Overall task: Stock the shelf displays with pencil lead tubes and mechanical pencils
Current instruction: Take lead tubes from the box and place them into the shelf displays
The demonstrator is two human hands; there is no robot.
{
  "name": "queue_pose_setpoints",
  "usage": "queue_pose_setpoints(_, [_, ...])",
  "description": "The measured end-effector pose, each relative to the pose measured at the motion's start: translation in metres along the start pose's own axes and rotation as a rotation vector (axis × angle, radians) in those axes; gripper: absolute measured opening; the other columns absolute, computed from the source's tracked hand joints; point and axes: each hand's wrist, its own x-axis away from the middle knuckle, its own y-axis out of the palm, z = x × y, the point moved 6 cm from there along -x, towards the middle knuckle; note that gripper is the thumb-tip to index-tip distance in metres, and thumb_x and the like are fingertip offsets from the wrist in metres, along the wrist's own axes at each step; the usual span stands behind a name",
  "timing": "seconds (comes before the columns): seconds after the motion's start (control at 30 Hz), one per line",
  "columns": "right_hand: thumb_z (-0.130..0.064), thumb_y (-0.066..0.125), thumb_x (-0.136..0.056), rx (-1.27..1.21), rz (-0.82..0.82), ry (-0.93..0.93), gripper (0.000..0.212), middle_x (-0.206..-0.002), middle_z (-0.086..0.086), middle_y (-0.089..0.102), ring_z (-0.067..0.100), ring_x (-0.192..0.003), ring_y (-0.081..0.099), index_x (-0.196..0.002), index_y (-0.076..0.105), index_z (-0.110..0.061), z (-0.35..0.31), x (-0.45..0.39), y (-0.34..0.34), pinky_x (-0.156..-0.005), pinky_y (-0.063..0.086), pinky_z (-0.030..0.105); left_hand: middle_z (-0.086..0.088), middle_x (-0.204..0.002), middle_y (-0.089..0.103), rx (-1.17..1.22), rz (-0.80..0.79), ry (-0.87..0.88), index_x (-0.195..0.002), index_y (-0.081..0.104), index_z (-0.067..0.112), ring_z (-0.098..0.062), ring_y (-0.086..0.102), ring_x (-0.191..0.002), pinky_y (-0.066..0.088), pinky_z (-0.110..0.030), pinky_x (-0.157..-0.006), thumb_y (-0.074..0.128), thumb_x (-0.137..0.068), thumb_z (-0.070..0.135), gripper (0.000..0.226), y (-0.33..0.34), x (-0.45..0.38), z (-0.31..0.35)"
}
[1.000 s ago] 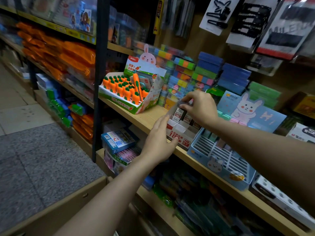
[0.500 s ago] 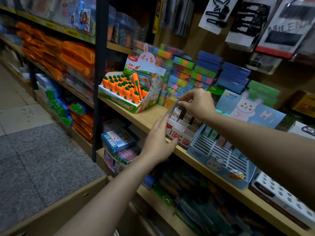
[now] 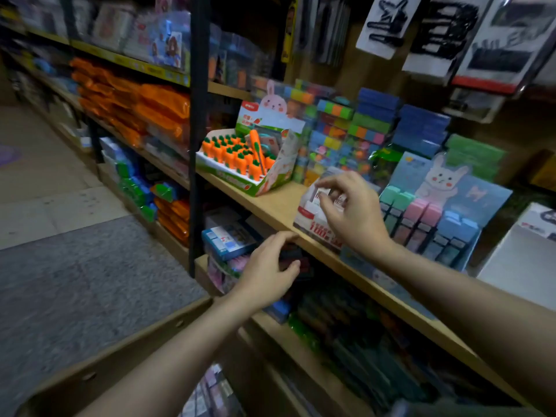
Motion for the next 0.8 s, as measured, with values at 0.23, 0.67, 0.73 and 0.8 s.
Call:
queue_pose_setpoints(0.23, [-0.012, 0.070, -0.083, -0.350, -0.599, 0.137, 0.008, -0.075, -0.014, 0.065, -0.010, -0.067, 0.059, -0.089, 0.073, -0.017, -0.046, 0.154, 0.111, -0.063, 0.037, 0.001, -0.001, -0.070, 0.066, 0.132, -0.020, -0.660, -0.077, 0.066, 0.016, -0.009, 0.059, -0.061, 0.048, -0.020, -0.058, 0.064, -0.089, 0.005, 0.016, -0.022, 0.137, -0.116])
queue_pose_setpoints(0.67, [-0.016, 0.067, -0.084, -0.211, -1.062, 0.804, 0.017, -0.091, 0.000, 0.072, 0.016, -0.082, 0.065, -0.068, 0.064, -0.023, 0.005, 0.340, 0.262, -0.074, 0.048, 0.022, -0.014, -0.093, 0.068, 0.122, 0.340, -1.370, -0.068, 0.056, 0.019, -0.031, 0.063, -0.097, 0.053, -0.037, -0.091, 0.062, -0.085, 0.002, 0.025, 0.024, 0.321, -0.262])
queue_pose_setpoints(0.73, [-0.016, 0.067, -0.083, -0.166, -1.185, 0.764, 0.012, -0.087, -0.002, 0.066, 0.008, -0.074, 0.057, -0.074, 0.063, -0.023, 0.003, 0.358, 0.271, -0.066, 0.041, 0.018, -0.010, -0.090, 0.069, 0.088, 0.261, -1.373, -0.068, 0.054, 0.021, -0.029, 0.063, -0.097, 0.052, -0.026, -0.085, 0.067, -0.082, 0.002, 0.027, 0.043, 0.329, -0.264])
queue_pose_setpoints(0.8, [-0.021, 0.076, -0.077, -0.140, -1.313, 0.674, 0.017, -0.091, -0.003, 0.063, 0.009, -0.079, 0.057, -0.087, 0.063, -0.023, -0.002, 0.377, 0.279, -0.069, 0.042, 0.019, -0.003, -0.088, 0.065, 0.038, 0.154, -1.362, -0.076, 0.055, 0.020, -0.025, 0.062, -0.096, 0.048, -0.024, -0.080, 0.076, -0.077, 0.008, 0.024, 0.060, 0.337, -0.259])
